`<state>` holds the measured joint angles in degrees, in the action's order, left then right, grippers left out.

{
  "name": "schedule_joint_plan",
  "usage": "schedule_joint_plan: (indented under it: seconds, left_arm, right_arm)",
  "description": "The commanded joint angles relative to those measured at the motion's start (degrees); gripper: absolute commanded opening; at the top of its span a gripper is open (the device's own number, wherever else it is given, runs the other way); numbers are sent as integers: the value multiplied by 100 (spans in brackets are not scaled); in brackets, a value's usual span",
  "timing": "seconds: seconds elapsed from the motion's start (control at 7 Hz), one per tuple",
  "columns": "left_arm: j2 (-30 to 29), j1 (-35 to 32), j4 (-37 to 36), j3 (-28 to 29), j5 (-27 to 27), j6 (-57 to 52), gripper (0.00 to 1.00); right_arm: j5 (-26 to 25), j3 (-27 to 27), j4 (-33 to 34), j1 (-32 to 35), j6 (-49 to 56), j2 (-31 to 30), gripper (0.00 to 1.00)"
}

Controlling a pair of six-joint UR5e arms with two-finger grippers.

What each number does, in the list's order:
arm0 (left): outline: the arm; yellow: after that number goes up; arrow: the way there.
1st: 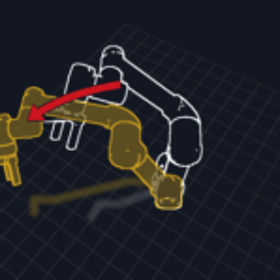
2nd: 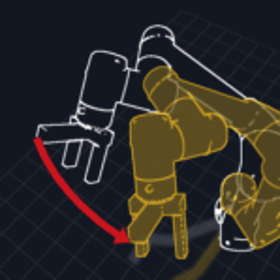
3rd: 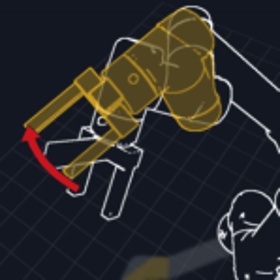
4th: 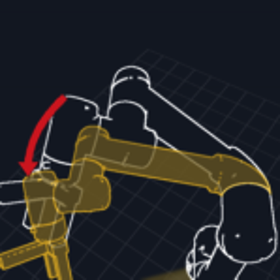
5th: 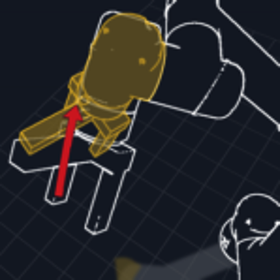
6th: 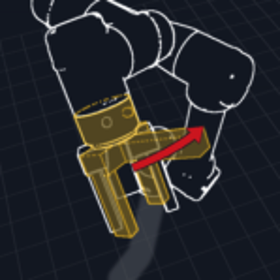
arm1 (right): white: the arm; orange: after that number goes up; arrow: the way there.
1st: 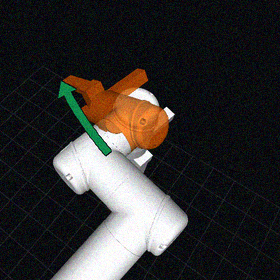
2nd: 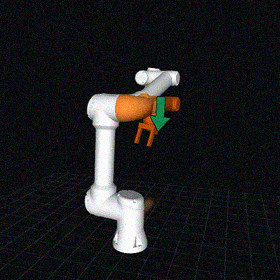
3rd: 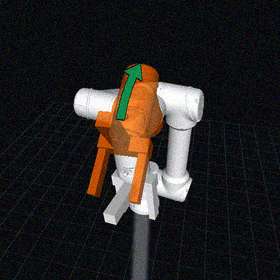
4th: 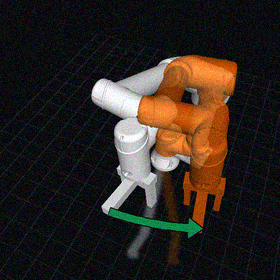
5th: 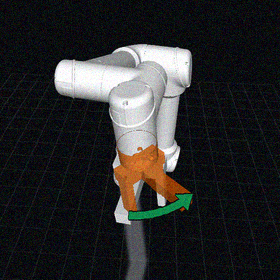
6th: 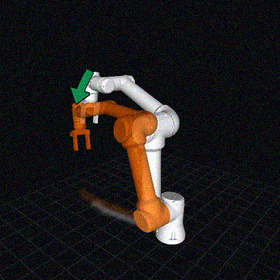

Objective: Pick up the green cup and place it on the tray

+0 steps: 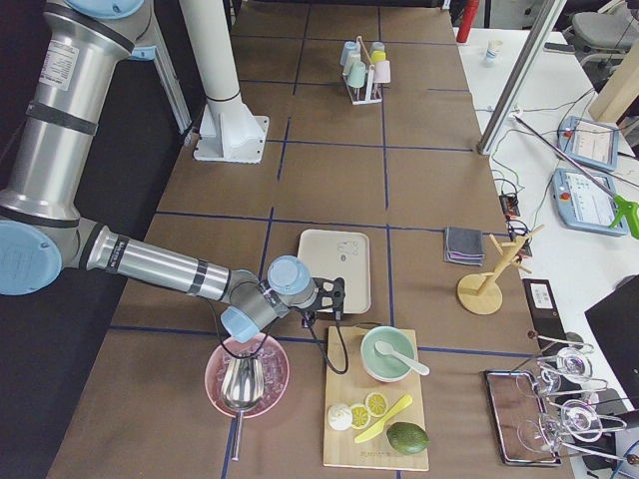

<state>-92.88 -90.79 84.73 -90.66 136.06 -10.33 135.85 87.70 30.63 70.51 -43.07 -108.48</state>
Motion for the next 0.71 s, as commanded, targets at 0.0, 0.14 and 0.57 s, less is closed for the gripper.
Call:
schedule_joint_plan:
  seconds: [0.0,0.14,0.57]
  left_arm:
    - [-2,0,0,-4,0,13,100]
    - [-10,0,0,4,0,13,100]
    - [-10,0,0,-4,9,39,100]
  right_arm:
    - [415,202,-4,400,-26,38,0]
    - [721,264,-4,610,-26,125,0]
    - [996,510,66,657,-1267,886,0]
